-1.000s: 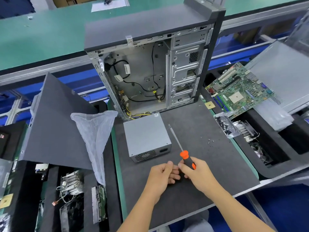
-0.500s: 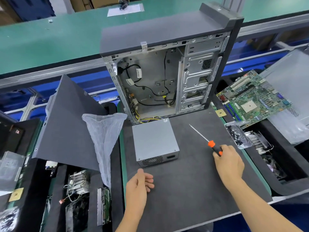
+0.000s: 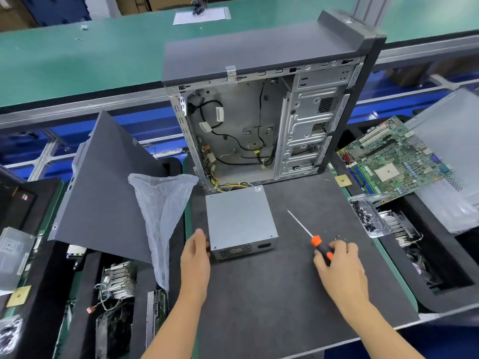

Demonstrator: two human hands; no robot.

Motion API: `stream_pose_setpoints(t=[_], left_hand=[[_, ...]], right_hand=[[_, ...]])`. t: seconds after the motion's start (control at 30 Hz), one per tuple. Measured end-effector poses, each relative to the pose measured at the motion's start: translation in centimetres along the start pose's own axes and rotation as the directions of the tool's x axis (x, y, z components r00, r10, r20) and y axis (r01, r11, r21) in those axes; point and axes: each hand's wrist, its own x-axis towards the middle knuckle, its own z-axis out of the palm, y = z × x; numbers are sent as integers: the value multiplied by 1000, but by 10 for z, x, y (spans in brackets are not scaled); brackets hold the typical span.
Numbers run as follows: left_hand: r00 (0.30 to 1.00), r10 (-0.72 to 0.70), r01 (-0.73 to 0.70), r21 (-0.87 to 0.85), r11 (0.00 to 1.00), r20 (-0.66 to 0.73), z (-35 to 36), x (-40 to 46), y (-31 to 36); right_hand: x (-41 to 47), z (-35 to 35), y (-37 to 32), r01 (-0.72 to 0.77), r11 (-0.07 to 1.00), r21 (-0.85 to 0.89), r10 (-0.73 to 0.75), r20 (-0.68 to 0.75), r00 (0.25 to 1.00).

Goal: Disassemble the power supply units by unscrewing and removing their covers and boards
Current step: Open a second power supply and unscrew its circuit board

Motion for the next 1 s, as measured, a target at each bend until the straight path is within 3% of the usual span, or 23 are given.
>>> stream_pose_setpoints(t=[0.13,0.4,0.53,0.67,0.73,0.8,0.9,1.0], left_hand=[[992,-67,63,40,997,105,10,11,13],[982,-156,148,73,986,110,24,21,31],[982,-159,151,89,985,101,28,21,30],[984,-152,144,91,985,88,28,22,28],[985,-148,139,102,985,86,27,23,27],[984,-151,141,103,985,96,27,25,27],[982,-167,155,127,980,86,26,29,27],[980,-187,176,150,973,65,26,32,29]], right_hand=[[-5,3,-3,100,974,-205,-103,-5,995],[-6,11,-8,145,964,-222,-180,-149,972],[-2,9,-31,186,974,-127,-205,-159,966],[-24,13,-50,381,924,-42,-383,-48,923],[-33,14,-60,407,908,100,-412,33,911],[-33,13,-73,318,898,305,-367,117,923],[-19,7,-98,-47,812,582,-165,306,938],[2,2,-119,-331,701,631,-17,478,878]])
